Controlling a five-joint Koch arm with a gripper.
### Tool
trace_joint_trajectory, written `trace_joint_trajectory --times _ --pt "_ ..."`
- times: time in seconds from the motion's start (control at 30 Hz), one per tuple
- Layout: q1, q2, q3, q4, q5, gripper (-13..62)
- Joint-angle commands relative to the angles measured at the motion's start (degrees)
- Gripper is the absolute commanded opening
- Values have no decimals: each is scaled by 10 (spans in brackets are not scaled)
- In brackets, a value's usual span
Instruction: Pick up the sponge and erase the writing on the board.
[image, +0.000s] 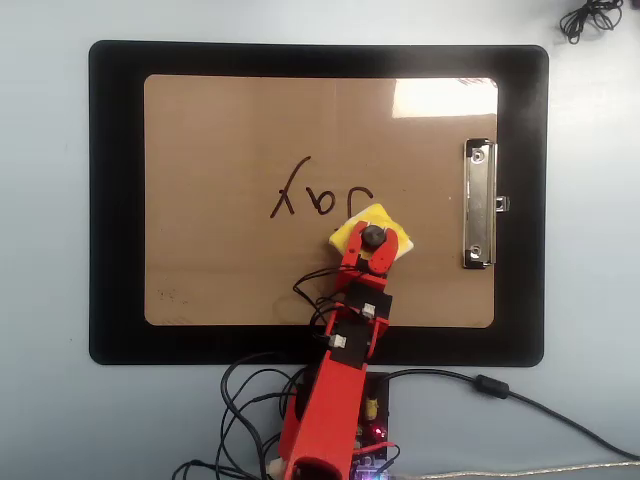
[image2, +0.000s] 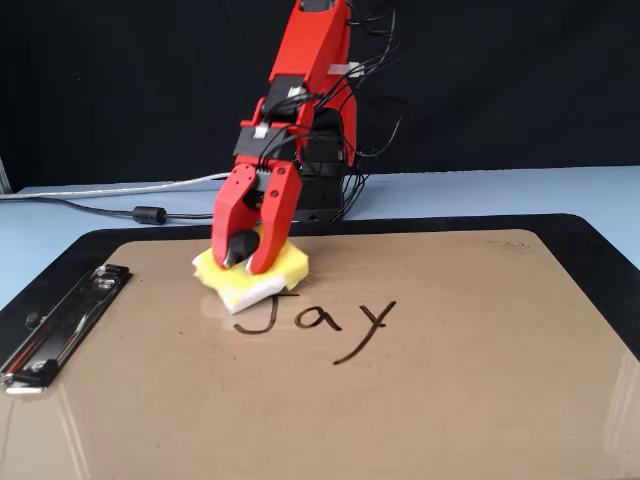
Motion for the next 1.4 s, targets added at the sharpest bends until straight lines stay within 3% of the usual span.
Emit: trace_joint_trajectory --times 0.0,0.1,0.2,0.3,0.43,0.53,0.63,0.77,0.87,0.97,1.2,1.27,1.37 --pt "4 -81 -57 -96 1 -81" --pt "2 -196 -163 -132 0 -81" --pt "1 -221 -192 -129 0 -81" --pt "1 -130 -82 -127 -2 -81" --pt "-4 83 118 -124 -1 -81" --pt "-19 178 183 -125 -1 -81" --pt "-55 103 150 -135 -8 -81" --pt "-64 -103 -33 -144 -18 -81" --pt "-64 -191 -121 -144 -26 -81" --pt "-63 -149 -65 -142 -28 -81" --pt "-61 165 215 -119 -26 -81" --pt "-62 165 222 -115 -27 -81" --pt "-62 58 130 -120 -28 -81"
